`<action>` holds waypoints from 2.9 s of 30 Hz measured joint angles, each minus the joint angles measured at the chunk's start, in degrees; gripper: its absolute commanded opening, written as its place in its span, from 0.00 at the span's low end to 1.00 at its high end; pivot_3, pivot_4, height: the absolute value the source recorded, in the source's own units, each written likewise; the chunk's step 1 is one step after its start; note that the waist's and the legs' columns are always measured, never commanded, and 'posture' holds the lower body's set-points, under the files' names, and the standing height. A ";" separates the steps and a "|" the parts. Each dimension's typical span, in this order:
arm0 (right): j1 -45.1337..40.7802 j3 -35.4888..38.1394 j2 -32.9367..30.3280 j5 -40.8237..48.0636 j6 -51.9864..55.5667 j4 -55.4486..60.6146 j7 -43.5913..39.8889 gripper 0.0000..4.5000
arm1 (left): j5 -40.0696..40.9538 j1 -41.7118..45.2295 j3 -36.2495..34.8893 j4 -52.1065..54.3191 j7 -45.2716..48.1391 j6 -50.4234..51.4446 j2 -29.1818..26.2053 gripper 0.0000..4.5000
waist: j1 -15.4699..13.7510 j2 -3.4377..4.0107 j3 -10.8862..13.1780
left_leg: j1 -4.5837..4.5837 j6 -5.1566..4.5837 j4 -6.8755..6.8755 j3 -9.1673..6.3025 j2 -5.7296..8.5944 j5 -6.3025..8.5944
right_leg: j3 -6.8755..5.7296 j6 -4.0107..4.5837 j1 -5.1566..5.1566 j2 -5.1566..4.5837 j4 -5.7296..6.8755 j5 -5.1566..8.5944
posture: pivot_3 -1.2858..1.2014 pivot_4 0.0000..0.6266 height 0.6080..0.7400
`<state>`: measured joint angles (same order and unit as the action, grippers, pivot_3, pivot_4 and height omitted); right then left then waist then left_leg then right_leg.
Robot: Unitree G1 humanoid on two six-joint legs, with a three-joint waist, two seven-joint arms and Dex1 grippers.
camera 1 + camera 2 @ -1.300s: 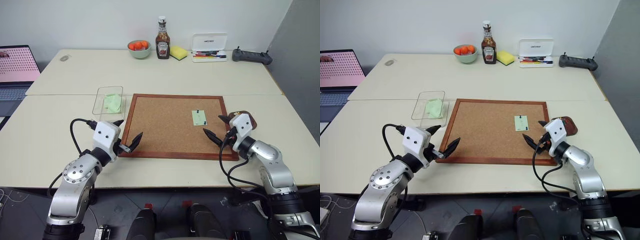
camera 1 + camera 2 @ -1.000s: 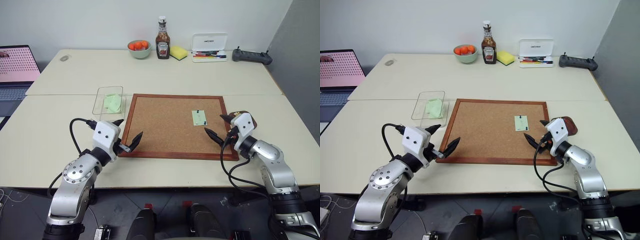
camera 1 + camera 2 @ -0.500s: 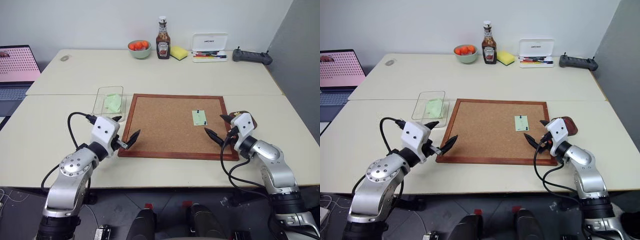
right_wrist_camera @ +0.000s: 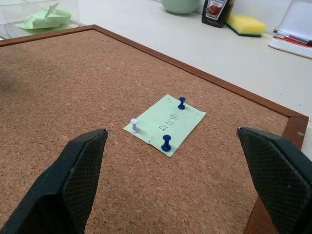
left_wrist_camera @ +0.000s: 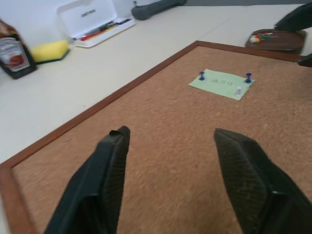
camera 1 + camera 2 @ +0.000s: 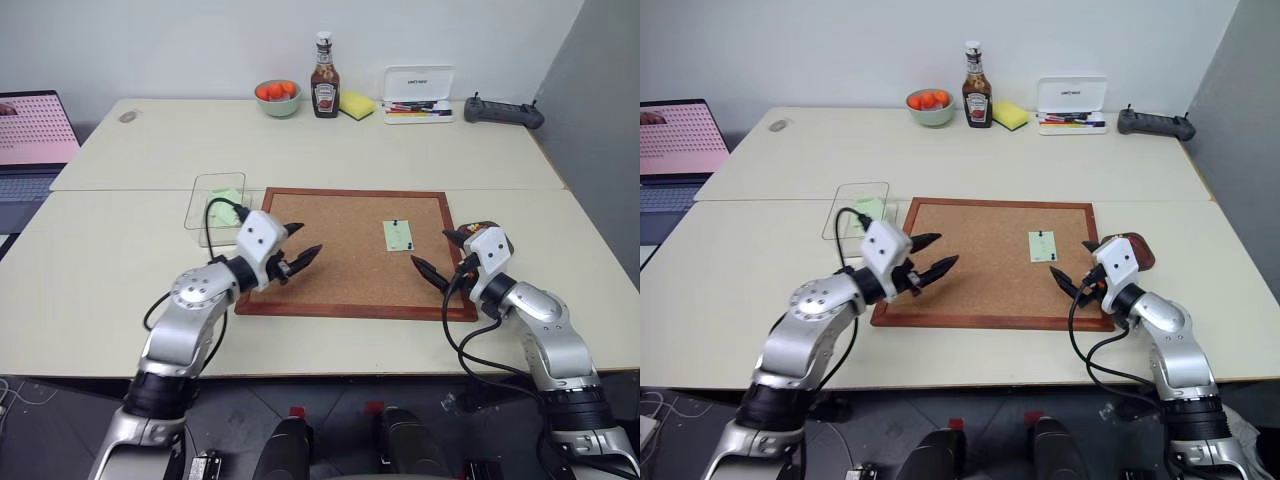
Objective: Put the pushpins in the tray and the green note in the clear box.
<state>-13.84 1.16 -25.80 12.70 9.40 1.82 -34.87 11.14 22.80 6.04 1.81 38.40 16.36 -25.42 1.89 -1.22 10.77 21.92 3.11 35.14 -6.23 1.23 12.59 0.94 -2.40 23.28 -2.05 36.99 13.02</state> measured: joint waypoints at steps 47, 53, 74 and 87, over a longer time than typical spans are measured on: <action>-36.44 -6.81 8.15 -10.39 -3.87 -51.90 1.14 0.30 | -7.16 7.36 7.06 -19.02 5.96 -3.83 7.40 0.00 | 0.05 0.05 -0.03 | -0.05 -0.01 0.02 0.00 0.05 -0.01 | 0.03 -0.02 -0.02 -0.02 0.07 -0.04 | 0.52 0.24 1.00; -36.68 -6.73 8.03 -10.93 -5.06 -53.24 0.92 0.02 | -7.27 7.04 7.05 -18.21 5.92 -3.28 7.28 0.00 | 0.07 0.05 -0.03 | -0.05 -0.01 0.02 0.00 0.05 -0.01 | 0.03 -0.02 -0.02 -0.02 0.07 -0.04 | 0.52 0.24 1.00; -34.87 -1.71 8.15 -6.06 -0.89 -41.12 -1.16 0.01 | -8.09 7.11 7.30 -18.12 4.77 -3.08 7.29 0.00 | 0.04 0.12 -0.07 | -0.10 -0.01 0.03 -0.01 0.05 -0.01 | 0.03 -0.02 -0.05 -0.03 0.11 -0.04 | 0.52 0.24 1.00; -18.52 2.53 -7.44 -6.65 8.85 -17.45 -1.04 0.01 | -8.55 7.01 7.96 -18.04 4.60 -3.40 7.55 0.00 | -0.14 0.21 -0.15 | -0.07 -0.01 0.02 0.02 0.08 -0.01 | 0.03 -0.03 -0.08 -0.06 0.04 -0.03 | 0.52 0.24 1.00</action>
<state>-32.36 3.68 -33.24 6.06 18.25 -15.63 -35.91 2.59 29.80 14.00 -16.23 43.00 12.95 -17.87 1.75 -1.01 10.63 21.85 3.09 35.16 -6.22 1.31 12.59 0.97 -2.43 23.20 -2.11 37.04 12.99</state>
